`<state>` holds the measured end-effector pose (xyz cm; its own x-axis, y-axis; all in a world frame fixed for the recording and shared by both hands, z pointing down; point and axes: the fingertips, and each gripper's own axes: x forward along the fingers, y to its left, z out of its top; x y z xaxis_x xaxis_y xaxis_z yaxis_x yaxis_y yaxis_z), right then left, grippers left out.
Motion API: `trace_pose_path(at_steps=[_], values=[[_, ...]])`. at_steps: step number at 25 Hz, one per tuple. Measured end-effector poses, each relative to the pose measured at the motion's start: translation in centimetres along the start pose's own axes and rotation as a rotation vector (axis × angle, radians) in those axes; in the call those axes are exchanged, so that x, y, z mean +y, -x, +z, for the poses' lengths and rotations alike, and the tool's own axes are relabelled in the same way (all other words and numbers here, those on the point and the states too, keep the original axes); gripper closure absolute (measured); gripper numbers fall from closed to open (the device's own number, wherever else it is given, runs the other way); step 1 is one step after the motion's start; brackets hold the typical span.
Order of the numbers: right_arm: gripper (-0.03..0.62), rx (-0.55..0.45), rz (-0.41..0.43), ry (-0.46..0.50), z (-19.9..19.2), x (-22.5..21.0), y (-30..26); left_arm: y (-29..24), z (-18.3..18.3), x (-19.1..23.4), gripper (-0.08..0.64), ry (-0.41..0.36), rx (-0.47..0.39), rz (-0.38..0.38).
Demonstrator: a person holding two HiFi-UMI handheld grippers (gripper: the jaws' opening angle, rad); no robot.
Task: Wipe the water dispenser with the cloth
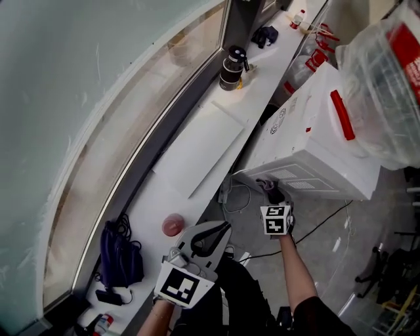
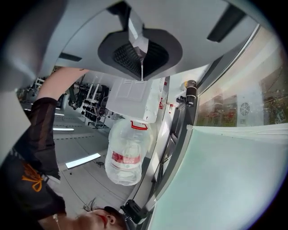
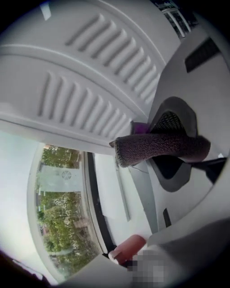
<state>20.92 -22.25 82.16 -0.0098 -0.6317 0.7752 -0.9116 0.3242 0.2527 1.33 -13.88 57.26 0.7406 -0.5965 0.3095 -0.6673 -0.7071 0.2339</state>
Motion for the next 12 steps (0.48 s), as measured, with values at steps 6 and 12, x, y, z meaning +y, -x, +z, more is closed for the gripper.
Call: trace_pose_path(at_steps=[6,12], values=[[0.491,-0.169,0.012,0.016,7.1,-4.4,12.6,-1.9,3.4,-1.6,0.54,-0.038,0.001,-0.063],[0.491,-0.32,-0.051,0.041,13.3,-8.9,22.9,-4.2,6.1,-3.9,0.54,-0.118,-0.016,-0.125]])
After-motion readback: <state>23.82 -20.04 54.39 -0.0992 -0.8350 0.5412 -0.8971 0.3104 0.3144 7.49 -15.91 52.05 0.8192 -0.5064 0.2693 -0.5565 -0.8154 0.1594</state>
